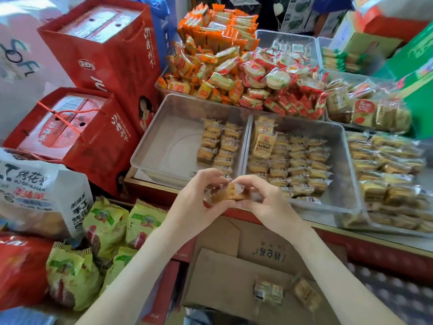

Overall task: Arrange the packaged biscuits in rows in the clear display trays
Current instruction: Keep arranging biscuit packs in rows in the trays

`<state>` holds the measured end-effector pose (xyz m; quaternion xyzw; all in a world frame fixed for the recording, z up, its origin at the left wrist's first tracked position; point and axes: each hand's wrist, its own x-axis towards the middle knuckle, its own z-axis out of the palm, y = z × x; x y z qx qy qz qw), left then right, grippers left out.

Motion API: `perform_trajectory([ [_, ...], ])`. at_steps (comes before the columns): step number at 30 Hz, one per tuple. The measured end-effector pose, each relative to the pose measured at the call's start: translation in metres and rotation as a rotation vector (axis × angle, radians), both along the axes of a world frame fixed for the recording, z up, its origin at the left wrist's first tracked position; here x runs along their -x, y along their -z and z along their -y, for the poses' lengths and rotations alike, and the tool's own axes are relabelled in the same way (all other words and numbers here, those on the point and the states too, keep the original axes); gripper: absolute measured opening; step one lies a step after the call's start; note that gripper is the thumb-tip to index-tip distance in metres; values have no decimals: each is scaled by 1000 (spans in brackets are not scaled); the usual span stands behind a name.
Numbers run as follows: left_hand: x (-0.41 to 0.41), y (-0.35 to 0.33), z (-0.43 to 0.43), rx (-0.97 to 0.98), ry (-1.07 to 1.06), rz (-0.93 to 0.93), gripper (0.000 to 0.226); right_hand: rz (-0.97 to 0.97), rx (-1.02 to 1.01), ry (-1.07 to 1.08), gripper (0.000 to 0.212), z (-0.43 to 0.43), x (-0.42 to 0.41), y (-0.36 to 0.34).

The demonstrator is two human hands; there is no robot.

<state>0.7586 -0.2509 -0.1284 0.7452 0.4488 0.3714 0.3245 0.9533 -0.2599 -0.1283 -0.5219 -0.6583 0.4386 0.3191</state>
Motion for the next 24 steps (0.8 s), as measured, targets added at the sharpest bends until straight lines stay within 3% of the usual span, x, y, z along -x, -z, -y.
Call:
perform_trajectory([
  [4, -1, 8, 5, -278, 57, -73, 38, -73, -109, 89, 40, 18, -3, 2],
  [6, -1, 11, 9, -317, 57, -68, 33, -76, -136, 99, 42, 24, -2, 4],
  [10, 4, 24, 19, -154, 36, -68, 37, -103, -70, 118, 39, 33, 3, 19],
  [13, 18, 51, 24, 22, -4, -232, 48, -95, 133, 120, 39, 43, 6, 51],
  [17, 41, 99, 45, 180, -36, -424, 43, 260, 491, -69, 43, 65, 14, 141],
  [20, 55, 131, 62, 235, -16, -510, 35, 377, 682, -109, 45, 81, 23, 206],
  [24, 70, 154, 70, 274, 5, -537, 29, 594, 667, -116, 42, 84, 34, 249],
])
